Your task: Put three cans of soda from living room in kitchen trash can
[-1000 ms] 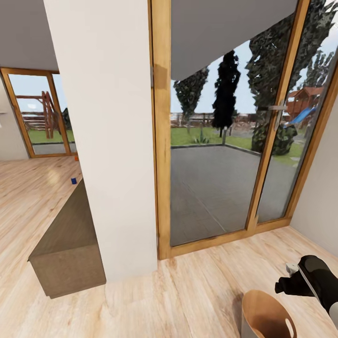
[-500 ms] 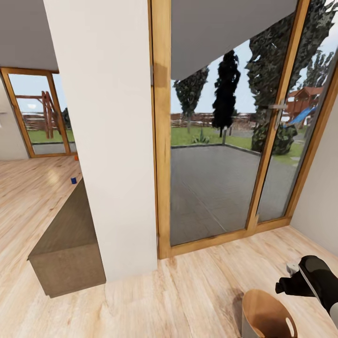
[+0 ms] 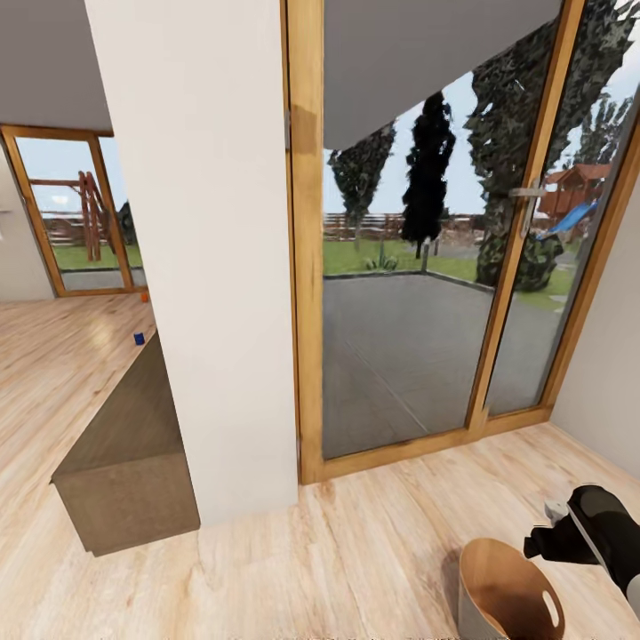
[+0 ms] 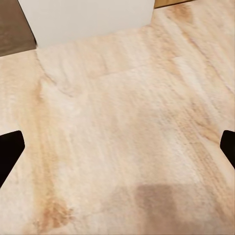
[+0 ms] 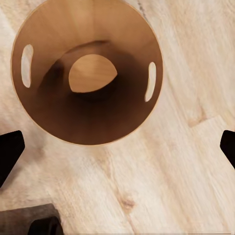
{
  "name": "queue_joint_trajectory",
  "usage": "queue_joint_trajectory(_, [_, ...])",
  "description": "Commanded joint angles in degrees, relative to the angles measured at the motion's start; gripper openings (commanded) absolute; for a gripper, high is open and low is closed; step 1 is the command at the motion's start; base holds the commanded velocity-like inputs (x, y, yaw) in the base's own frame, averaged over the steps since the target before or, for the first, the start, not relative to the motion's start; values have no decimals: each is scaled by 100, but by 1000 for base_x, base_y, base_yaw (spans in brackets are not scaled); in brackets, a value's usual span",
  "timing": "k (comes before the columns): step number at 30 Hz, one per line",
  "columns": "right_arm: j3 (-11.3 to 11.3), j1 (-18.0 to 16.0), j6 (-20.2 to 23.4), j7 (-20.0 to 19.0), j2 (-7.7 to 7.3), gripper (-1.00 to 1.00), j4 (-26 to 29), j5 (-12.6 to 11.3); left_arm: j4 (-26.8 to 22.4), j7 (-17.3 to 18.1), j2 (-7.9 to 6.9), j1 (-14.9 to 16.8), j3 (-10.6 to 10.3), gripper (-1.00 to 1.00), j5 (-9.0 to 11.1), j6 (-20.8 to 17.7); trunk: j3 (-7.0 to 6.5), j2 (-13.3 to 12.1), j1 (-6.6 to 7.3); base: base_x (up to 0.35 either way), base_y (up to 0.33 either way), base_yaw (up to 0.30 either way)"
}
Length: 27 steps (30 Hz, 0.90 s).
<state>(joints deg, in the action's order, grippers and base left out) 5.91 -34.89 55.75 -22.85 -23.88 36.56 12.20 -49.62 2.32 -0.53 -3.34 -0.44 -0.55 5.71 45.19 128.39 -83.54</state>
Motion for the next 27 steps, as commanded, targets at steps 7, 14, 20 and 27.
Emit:
queue_joint_trajectory(7, [25,-6,-445,0,-17,100,-345,7,5,4,0,0,0,100,-6,0,126,282,-154,0,0,0])
queue_joint_trajectory(14, [28,-9,-536,0,-110,100,-482,3,5,6,0,0,0,100,-7,-8,252,563,-308,0,0,0])
queue_joint_trajectory(20, [25,-9,-550,0,-136,100,-496,2,5,6,0,0,0,100,-7,-9,359,804,-440,0,0,0])
queue_joint_trajectory(27, [23,-9,-555,0,-161,100,-500,1,3,6,0,0,0,100,-7,-4,431,964,-528,0,0,0])
